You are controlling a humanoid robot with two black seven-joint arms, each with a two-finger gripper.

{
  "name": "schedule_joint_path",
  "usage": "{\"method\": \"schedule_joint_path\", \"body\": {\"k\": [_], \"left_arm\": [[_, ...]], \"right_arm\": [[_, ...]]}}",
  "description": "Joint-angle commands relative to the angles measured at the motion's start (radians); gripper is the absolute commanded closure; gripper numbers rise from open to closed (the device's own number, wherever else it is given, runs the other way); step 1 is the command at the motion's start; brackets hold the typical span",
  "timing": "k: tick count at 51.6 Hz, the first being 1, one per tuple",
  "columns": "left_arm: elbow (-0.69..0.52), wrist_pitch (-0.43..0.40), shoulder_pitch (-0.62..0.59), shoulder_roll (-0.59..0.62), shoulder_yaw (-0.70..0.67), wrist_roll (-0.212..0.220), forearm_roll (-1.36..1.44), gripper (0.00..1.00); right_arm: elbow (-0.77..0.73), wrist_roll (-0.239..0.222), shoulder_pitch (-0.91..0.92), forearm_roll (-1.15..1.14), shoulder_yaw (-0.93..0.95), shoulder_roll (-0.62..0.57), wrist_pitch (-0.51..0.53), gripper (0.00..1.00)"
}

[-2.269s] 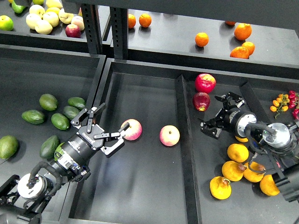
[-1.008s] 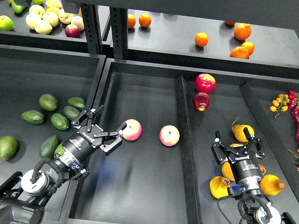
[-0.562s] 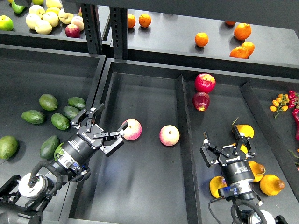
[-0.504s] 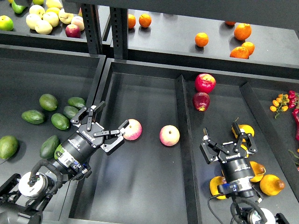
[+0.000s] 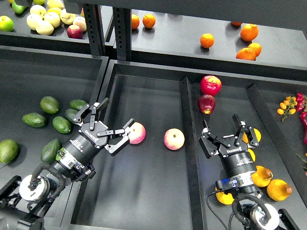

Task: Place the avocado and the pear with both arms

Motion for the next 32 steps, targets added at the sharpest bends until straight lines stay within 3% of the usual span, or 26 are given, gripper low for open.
{"method": "schedule_joint_path", "body": {"k": [1,32], "left_arm": [[-0.002,0.0,0.005,0.0,0.012,0.0,0.0,0.01],[-0.008,0.0,0.016,0.0,0.03,0.0,0.002,0.01]], "right_arm": [[0.008,0.001,-0.002,0.0,0.002,0.0,0.002,0.01],[0.027,0.0,-0.002,-0.002,-0.03,0.0,-0.002,0.01]]}}
